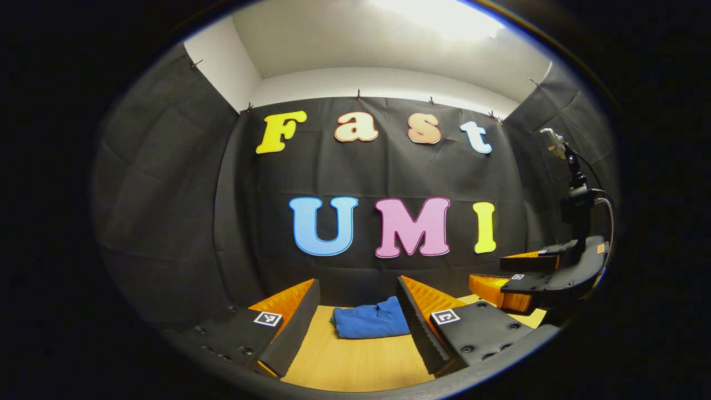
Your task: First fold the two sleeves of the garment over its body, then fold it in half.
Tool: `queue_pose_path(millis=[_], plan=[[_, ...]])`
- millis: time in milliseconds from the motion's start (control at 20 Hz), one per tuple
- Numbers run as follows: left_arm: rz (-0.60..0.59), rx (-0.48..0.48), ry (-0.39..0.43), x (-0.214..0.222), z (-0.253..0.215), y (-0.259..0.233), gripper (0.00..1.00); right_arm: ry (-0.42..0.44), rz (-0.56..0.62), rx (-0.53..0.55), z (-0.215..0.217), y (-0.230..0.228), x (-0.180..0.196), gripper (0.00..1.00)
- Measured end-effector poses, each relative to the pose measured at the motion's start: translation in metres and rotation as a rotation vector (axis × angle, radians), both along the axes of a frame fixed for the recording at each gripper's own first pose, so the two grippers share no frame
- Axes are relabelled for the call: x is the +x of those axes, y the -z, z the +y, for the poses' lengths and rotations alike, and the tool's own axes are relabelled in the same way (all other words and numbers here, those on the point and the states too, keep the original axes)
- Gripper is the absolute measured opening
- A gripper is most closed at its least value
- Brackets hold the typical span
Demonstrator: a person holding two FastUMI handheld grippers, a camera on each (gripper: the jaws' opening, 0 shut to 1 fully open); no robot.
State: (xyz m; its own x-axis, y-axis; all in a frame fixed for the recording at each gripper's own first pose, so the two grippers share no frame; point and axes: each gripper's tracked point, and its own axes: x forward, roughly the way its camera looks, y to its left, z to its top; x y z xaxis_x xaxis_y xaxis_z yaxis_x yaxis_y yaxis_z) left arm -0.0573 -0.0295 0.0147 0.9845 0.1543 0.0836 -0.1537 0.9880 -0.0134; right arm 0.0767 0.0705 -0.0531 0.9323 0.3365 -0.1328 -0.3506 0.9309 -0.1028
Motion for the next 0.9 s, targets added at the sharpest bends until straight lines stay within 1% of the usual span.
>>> queue_pose_path(millis=[150,350,550,650,850,900], plan=[[-0.013,-0.02,0.018,0.004,-0.005,-0.003,0.8,0.036,-0.014,0.016,-0.009,-0.005,0.006,0.93],[-0.002,-0.042,0.029,0.01,-0.003,0.003,0.8,0.078,-0.016,0.024,-0.021,-0.006,0.004,0.92],[0.008,-0.055,0.032,0.014,0.002,0.009,0.81,0.101,-0.01,0.015,-0.028,-0.003,0.0,0.93],[0.017,-0.062,0.03,0.015,0.004,0.013,0.8,0.11,-0.004,0.018,-0.03,0.0,-0.001,0.93],[0.03,-0.086,0.028,0.017,0.008,0.015,0.8,0.129,0.01,0.017,-0.037,0.004,-0.002,0.93],[0.031,-0.087,0.028,0.018,0.008,0.017,0.8,0.135,0.007,0.017,-0.039,0.003,-0.002,0.98]])
